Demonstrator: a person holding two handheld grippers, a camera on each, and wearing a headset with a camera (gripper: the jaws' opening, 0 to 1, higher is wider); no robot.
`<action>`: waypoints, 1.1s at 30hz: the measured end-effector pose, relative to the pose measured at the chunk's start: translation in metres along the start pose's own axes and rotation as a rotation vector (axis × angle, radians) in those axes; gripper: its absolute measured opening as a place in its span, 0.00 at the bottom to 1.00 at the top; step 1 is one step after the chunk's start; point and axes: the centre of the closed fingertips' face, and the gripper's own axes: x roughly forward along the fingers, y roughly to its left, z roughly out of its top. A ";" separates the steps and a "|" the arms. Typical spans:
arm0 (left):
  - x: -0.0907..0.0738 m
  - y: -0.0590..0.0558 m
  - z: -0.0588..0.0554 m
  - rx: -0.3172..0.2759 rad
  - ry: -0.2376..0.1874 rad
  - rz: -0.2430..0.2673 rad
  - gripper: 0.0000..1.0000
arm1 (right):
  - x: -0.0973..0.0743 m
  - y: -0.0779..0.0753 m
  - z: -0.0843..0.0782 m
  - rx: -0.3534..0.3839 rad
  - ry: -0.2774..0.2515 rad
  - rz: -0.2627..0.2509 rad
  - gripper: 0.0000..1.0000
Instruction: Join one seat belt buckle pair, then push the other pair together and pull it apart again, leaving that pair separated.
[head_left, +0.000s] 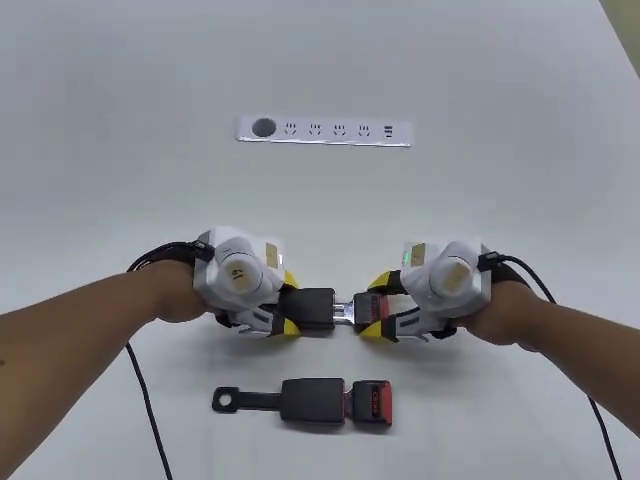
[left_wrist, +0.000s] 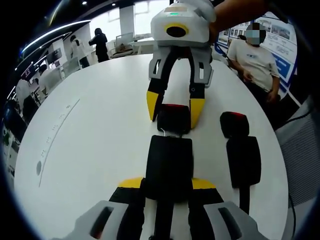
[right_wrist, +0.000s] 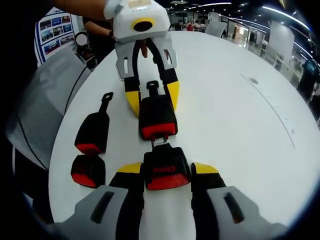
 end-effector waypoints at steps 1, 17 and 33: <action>0.000 0.000 0.000 0.001 0.000 -0.001 0.34 | -0.001 0.001 0.001 0.005 -0.002 0.002 0.34; 0.001 0.001 0.003 0.018 0.011 -0.013 0.33 | -0.002 0.002 0.007 0.008 -0.016 0.004 0.33; -0.001 0.000 0.003 0.041 0.009 -0.031 0.33 | 0.010 0.004 0.019 0.013 -0.029 -0.010 0.33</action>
